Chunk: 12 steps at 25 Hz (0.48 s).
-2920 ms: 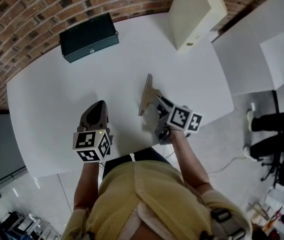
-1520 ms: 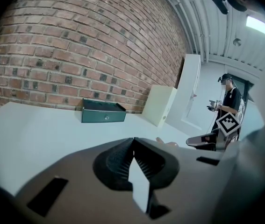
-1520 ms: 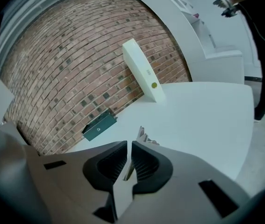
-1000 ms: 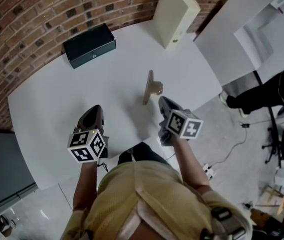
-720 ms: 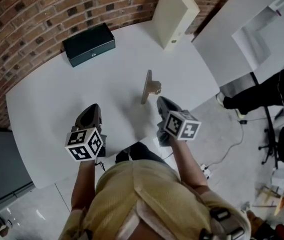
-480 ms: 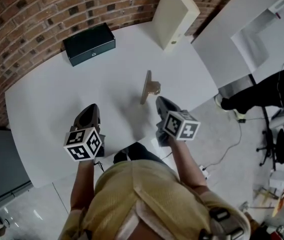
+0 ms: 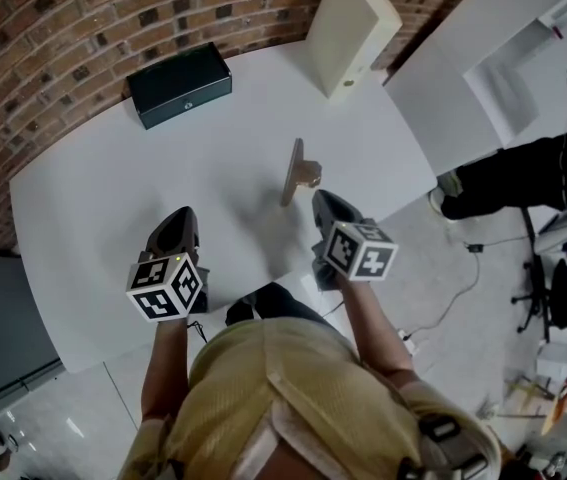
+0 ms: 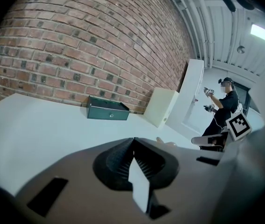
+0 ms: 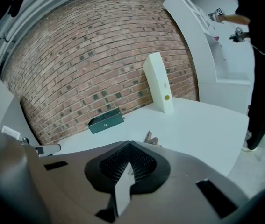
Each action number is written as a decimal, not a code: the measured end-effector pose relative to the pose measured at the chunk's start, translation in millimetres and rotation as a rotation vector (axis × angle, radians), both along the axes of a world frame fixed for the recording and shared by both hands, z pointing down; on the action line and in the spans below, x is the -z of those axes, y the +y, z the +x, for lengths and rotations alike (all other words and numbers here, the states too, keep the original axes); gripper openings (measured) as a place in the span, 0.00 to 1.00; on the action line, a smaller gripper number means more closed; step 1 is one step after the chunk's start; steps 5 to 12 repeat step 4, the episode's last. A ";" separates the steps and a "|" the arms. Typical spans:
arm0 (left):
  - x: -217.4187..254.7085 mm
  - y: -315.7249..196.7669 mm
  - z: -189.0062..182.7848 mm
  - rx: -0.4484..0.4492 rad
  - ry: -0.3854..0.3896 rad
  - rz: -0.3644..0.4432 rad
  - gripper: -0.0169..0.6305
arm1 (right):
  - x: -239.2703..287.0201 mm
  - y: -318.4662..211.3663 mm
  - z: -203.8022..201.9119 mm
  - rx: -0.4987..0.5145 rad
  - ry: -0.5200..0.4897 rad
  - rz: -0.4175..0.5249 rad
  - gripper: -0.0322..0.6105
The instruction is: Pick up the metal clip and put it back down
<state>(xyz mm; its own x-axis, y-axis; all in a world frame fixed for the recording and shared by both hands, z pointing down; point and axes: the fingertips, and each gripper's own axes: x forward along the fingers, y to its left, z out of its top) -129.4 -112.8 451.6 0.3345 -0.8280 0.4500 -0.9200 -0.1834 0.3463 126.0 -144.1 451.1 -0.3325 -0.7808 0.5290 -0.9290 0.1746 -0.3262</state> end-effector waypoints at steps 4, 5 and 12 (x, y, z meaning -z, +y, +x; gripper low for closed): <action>-2.4 -2.2 0.9 0.003 0.000 -0.007 0.03 | 1.3 -4.0 -1.7 0.016 0.011 0.023 0.05; -2.4 -2.2 0.9 0.003 0.000 -0.007 0.03 | 1.3 -4.0 -1.7 0.016 0.011 0.023 0.05; -2.4 -2.2 0.9 0.003 0.000 -0.007 0.03 | 1.3 -4.0 -1.7 0.016 0.011 0.023 0.05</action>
